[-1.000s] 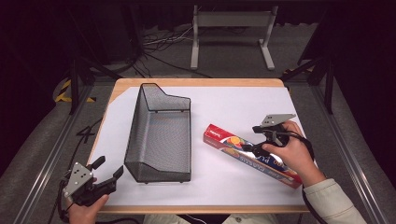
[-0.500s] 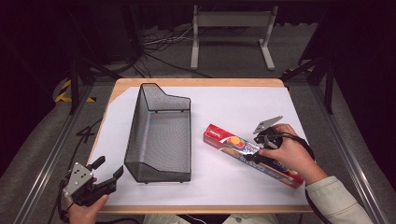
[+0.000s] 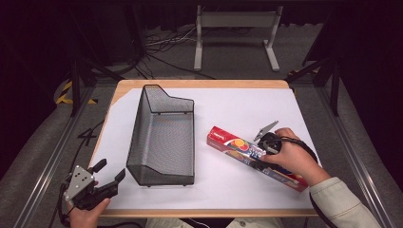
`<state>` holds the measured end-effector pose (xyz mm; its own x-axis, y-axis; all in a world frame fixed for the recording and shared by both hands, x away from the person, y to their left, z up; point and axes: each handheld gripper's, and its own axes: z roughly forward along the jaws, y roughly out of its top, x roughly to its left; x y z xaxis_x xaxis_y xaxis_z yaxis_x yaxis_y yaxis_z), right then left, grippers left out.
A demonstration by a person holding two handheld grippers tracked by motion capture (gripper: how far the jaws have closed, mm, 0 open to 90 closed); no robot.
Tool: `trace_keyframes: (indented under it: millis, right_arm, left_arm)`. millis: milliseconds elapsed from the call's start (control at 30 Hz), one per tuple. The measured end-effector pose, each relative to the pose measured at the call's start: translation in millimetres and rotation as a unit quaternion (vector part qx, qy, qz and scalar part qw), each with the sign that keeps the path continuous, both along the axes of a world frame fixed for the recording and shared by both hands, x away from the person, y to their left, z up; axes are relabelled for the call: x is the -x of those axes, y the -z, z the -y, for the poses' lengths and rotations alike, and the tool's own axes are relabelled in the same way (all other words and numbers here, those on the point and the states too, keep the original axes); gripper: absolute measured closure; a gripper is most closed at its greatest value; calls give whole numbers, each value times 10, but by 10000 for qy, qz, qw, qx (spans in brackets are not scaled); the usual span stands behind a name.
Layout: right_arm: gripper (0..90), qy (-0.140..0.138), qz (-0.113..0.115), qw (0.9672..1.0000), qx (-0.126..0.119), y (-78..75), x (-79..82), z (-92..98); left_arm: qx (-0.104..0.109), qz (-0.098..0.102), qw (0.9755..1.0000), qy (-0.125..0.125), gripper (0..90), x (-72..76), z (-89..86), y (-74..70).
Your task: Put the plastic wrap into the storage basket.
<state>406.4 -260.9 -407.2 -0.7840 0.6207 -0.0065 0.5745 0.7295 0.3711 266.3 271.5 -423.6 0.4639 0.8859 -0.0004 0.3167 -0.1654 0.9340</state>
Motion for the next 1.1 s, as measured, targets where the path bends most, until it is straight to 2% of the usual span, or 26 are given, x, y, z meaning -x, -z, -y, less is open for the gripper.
trace_keyframes:
  millis: [133, 333, 533, 733, 933, 1100]
  right_arm:
    - [199, -7, -54, 10000, 84, 11, -9, -9]
    - [347, -27, -313, 9994, 119, -24, -3, -42]
    - [356, -7, -327, 9990, 290, -46, 2, -83]
    - [380, -57, -249, 9991, 332, -60, 20, -94]
    - [391, -8, -268, 9992, 297, -90, 50, -112]
    - [391, 36, -216, 9997, 147, -222, 81, -140]
  left_arm:
    - [6, -3, 10000, -11, 265, 7, -4, -2]
    - [5, -10, 10000, -31, 265, 16, -16, -3]
    - [33, 13, 10000, -31, 264, 15, -18, -1]
    - [37, -11, 10000, -38, 264, 11, -18, -1]
    - [34, -4, 10000, -43, 264, 6, -13, -3]
    - [29, 1, 10000, -45, 264, 4, -13, -2]
